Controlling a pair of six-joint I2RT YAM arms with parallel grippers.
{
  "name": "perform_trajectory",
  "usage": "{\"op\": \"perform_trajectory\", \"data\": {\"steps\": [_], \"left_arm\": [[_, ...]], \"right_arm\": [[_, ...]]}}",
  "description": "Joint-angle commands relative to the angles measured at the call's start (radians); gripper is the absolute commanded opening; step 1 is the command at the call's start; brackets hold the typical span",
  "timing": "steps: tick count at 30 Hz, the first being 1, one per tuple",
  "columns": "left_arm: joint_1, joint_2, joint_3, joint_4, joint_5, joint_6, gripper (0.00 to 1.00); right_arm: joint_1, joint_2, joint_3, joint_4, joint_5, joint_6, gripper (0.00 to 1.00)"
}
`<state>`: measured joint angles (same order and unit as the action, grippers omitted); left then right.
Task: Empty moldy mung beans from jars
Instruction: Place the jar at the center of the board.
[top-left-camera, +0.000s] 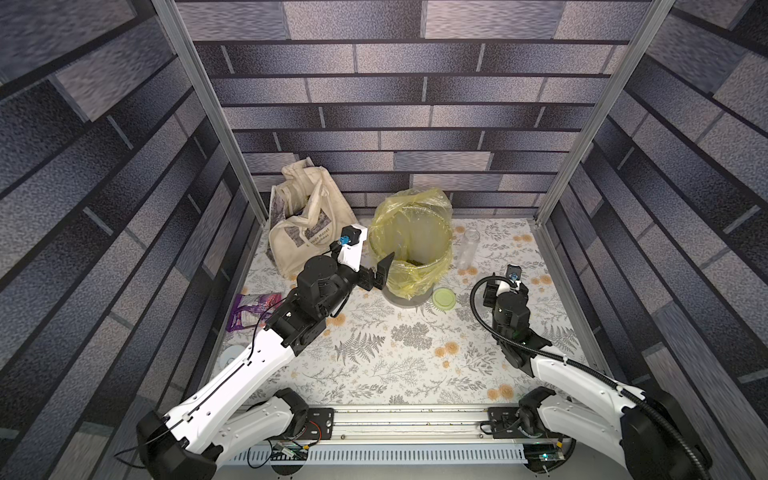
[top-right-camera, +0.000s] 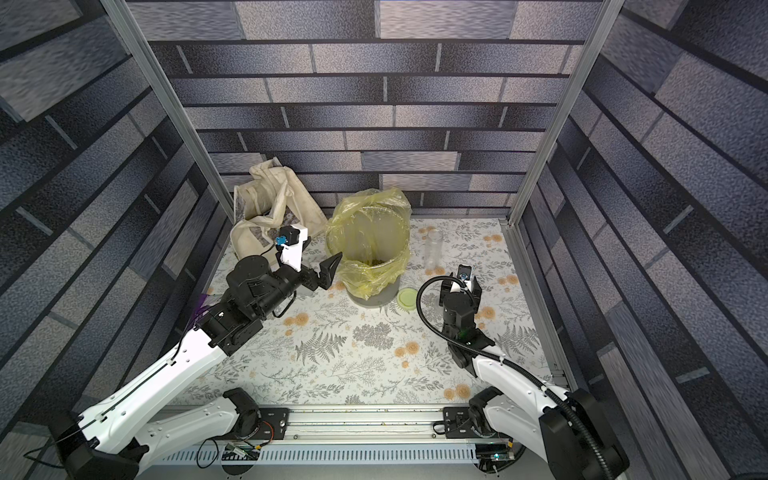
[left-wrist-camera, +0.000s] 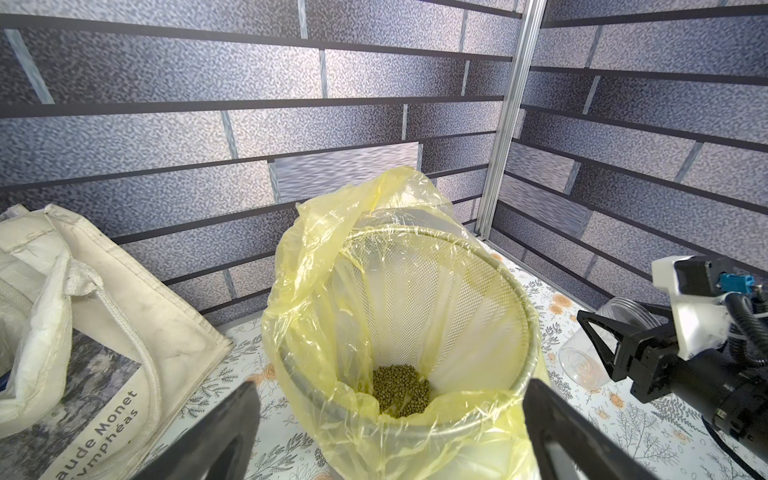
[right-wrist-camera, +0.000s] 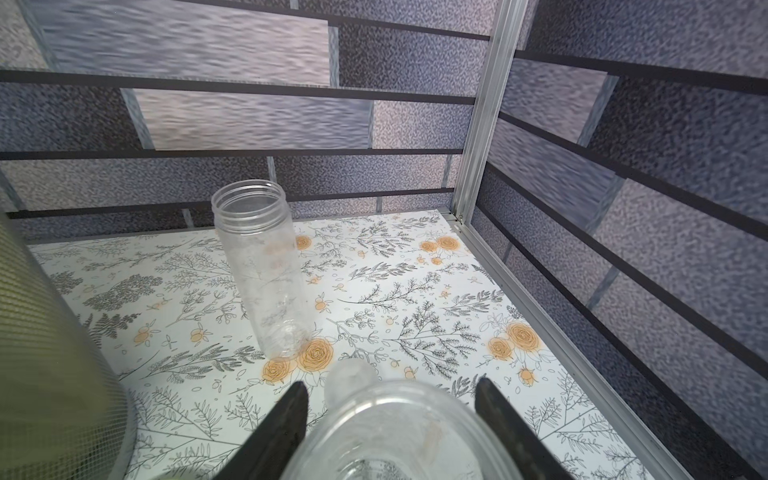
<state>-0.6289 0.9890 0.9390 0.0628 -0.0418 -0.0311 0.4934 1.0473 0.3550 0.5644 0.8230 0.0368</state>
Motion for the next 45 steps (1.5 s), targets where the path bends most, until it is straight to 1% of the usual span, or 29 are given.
{"op": "perform_trajectory", "data": {"steps": [1,2,4,11,14,18,24,33,39,45], "left_arm": [[0.011,-0.019,-0.021,0.02,-0.008,-0.016,1.0],[0.013,-0.021,-0.026,0.019,-0.01,-0.015,1.0],[0.019,-0.027,-0.036,0.026,-0.011,-0.013,1.0],[0.037,-0.017,-0.044,0.031,-0.003,-0.024,1.0],[0.041,-0.012,-0.051,0.041,0.01,-0.028,1.0],[0.05,-0.008,-0.067,0.072,0.053,-0.009,1.0],[0.064,-0.004,-0.062,0.063,0.054,-0.009,1.0],[0.088,0.012,-0.066,0.075,0.06,-0.016,1.0],[0.105,0.027,-0.066,0.08,0.074,-0.023,1.0],[0.118,0.033,-0.071,0.085,0.08,-0.027,1.0]], "right_arm": [[-0.03,0.051,-0.028,0.117,0.022,0.021,0.24],[-0.037,0.068,-0.029,0.13,0.015,0.021,0.24],[-0.046,0.101,-0.021,0.144,-0.037,0.024,0.24],[-0.047,0.154,0.065,0.086,-0.226,0.092,0.2],[-0.046,0.202,0.095,0.09,-0.265,0.103,0.2],[-0.046,0.293,0.116,0.153,-0.297,0.118,0.2],[-0.044,0.384,0.128,0.242,-0.28,0.145,0.2],[-0.037,0.485,0.165,0.297,-0.279,0.164,0.21],[-0.036,0.554,0.206,0.29,-0.274,0.168,0.22],[-0.035,0.593,0.224,0.29,-0.272,0.185,0.27]]}}
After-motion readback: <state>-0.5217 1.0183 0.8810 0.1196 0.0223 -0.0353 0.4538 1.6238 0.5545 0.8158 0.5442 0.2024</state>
